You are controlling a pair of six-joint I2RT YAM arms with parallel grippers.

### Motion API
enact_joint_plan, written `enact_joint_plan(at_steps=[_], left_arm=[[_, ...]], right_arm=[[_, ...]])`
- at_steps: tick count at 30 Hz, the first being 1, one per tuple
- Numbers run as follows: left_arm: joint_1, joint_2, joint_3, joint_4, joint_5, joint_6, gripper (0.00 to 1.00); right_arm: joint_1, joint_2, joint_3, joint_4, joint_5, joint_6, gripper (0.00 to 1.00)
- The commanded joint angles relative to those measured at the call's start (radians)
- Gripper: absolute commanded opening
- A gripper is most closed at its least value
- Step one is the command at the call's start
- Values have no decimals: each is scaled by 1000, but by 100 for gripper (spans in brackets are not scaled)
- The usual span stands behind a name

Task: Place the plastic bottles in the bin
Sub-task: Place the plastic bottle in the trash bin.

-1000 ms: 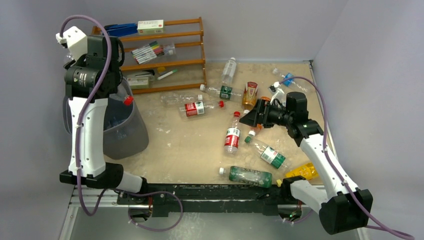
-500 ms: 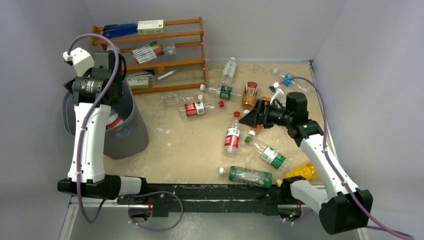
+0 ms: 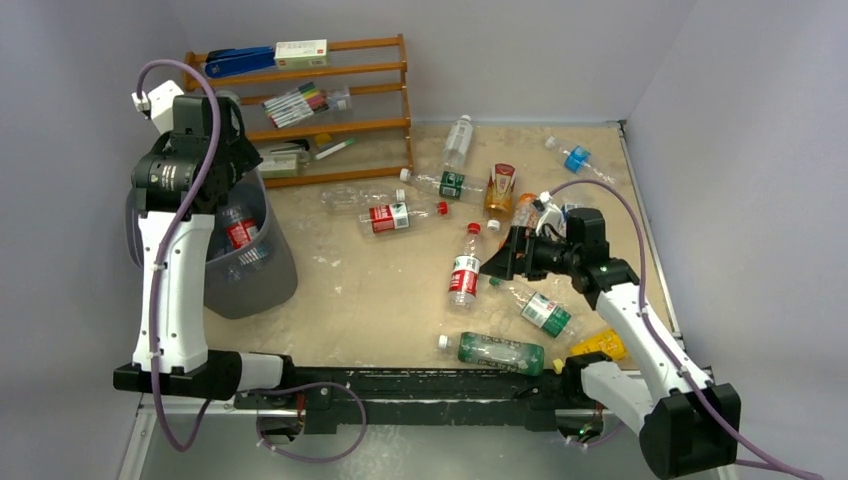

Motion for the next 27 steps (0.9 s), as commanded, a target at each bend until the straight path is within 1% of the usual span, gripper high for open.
enact_joint_plan(at_steps=[1,3,4,7,8,9,11,12,13,14,16,17,19,21,23,27], left_arm=[[0,-15,66,104,223,21,85],[-28,-7,71,162,285,9,85],[-59,2,72,182,280,7,86],[-201,65,151,182,182,5,86],[-235,80,157,196,178,3,86],[-255,90,150,229,215,-3,86],[-304,108,117,316,294,-27,86],[-337,120,109,361,318,-36,86],[-378,153,119,386,317,-39,86],[-422,181,138,396,287,-37,87],[-501,239,182,401,235,-21,87],[-529,262,191,411,216,-12,87],[-572,310,193,440,211,-4,87],[-628,371,216,450,202,21,87],[-666,444,267,425,149,52,87],[-687,547,299,373,-7,117,88]], right_arm=[[3,-41,-35,42,-21,-3,100],[3,-52,-33,46,-28,9,100],[3,-62,-32,47,-27,23,100],[3,-101,-23,53,8,80,100],[3,-114,-24,64,-6,98,100],[3,-129,-26,76,-34,109,100],[3,-153,-40,110,-136,120,100],[3,-163,-49,126,-146,124,100],[3,-172,-63,146,-146,135,100],[3,-177,-95,182,-160,153,100],[3,-177,-165,291,-190,217,100],[3,-173,-196,320,-196,244,100],[3,-158,-245,330,-203,246,100],[3,-133,-259,262,-195,195,100],[3,-121,-245,161,-186,131,100],[3,-188,-173,-49,-103,12,100]])
